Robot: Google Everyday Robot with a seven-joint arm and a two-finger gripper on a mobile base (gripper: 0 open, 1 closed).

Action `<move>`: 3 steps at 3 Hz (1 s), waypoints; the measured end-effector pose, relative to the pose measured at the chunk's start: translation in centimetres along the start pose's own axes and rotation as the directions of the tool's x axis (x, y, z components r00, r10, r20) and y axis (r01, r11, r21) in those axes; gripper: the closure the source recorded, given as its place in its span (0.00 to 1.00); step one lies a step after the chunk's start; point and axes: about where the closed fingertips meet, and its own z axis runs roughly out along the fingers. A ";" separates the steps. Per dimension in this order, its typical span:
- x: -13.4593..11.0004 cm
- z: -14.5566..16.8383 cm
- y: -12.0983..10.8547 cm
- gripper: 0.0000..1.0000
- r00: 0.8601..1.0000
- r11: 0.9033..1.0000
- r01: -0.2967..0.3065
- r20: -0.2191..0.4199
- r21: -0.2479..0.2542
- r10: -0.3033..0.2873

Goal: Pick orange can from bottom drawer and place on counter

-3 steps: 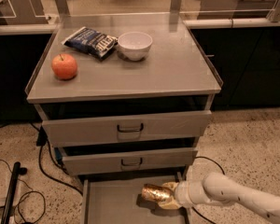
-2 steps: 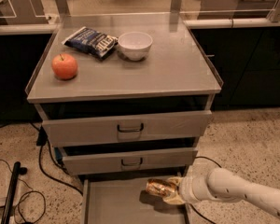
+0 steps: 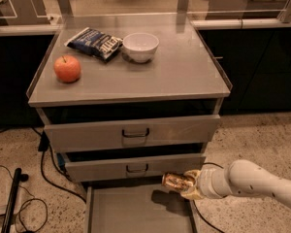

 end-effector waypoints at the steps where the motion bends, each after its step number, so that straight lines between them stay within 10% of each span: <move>1: -1.2 -3.1 1.0 1.00 0.997 0.999 0.035 0.076 -0.042 -0.031; 3: -2.3 -4.1 1.0 1.00 0.994 0.998 0.058 0.090 -0.040 -0.054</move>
Offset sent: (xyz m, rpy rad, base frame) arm -0.0093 -0.0043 0.0281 0.0597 -0.0121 0.0397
